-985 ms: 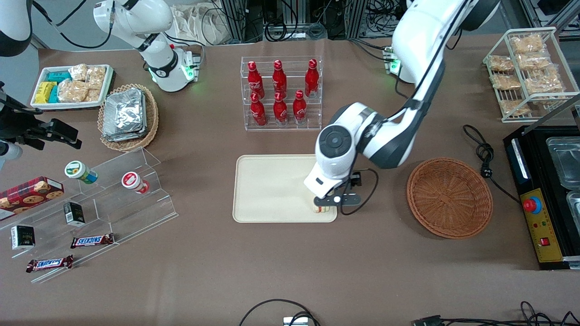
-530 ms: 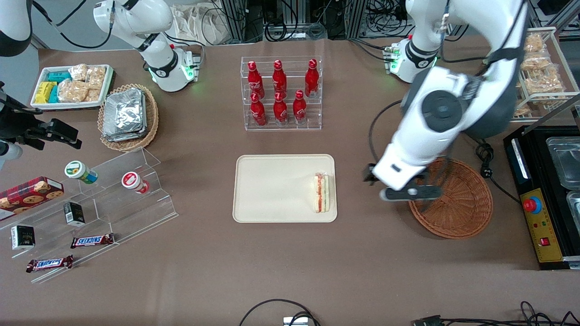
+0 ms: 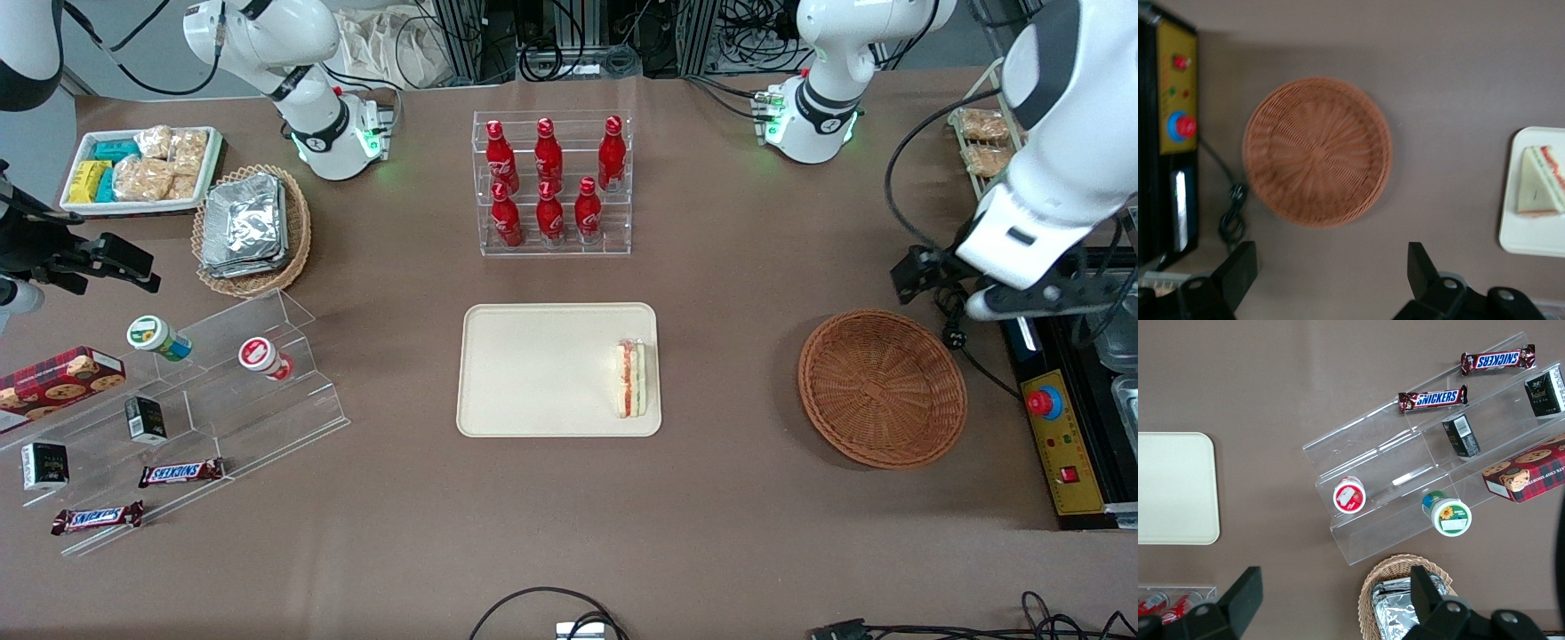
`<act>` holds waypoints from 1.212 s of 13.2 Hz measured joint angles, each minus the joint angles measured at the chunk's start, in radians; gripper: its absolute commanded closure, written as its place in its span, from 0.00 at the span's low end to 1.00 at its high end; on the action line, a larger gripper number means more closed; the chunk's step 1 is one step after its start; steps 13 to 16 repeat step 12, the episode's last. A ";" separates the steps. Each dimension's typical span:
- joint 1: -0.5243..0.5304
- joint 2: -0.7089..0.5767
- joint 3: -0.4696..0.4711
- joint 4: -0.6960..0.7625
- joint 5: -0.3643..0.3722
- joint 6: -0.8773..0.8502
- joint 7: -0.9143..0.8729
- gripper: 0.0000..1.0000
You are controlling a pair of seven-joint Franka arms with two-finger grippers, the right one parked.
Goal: Place sandwich from basket to tray
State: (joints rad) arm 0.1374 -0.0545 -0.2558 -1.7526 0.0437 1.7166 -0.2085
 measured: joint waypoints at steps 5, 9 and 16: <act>0.052 -0.058 -0.007 -0.050 -0.067 -0.007 0.023 0.00; -0.012 -0.034 0.010 -0.011 -0.048 -0.030 0.023 0.00; -0.037 -0.019 0.015 0.022 -0.043 -0.041 0.023 0.00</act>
